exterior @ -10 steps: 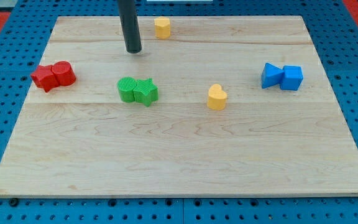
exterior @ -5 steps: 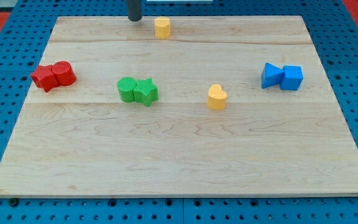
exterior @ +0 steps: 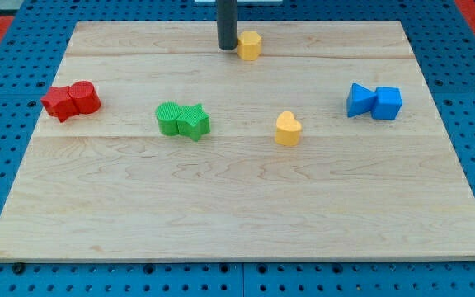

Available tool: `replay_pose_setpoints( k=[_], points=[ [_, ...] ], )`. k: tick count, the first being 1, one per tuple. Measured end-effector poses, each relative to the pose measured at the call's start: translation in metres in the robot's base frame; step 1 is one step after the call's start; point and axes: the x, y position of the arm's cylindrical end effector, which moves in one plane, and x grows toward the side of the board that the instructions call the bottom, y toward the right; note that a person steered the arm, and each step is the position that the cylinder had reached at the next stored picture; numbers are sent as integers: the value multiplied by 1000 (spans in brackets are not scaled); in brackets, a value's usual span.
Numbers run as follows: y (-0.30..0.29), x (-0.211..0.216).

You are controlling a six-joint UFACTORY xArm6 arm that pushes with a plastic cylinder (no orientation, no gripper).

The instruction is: Place the yellow hexagon towards the top left of the board

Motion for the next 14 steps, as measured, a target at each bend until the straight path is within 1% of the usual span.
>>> replay_pose_setpoints(
  k=[1, 2, 3, 4, 5, 6, 8, 9, 10, 11, 12, 13, 14],
  points=[
    [37, 6],
    [102, 8],
    [91, 28],
    [138, 29],
    [201, 27],
    [182, -3],
    [0, -11],
    [-64, 4],
    [-48, 40],
    [-129, 45],
    [-148, 27],
    [-99, 28],
    [-79, 13]
  ],
)
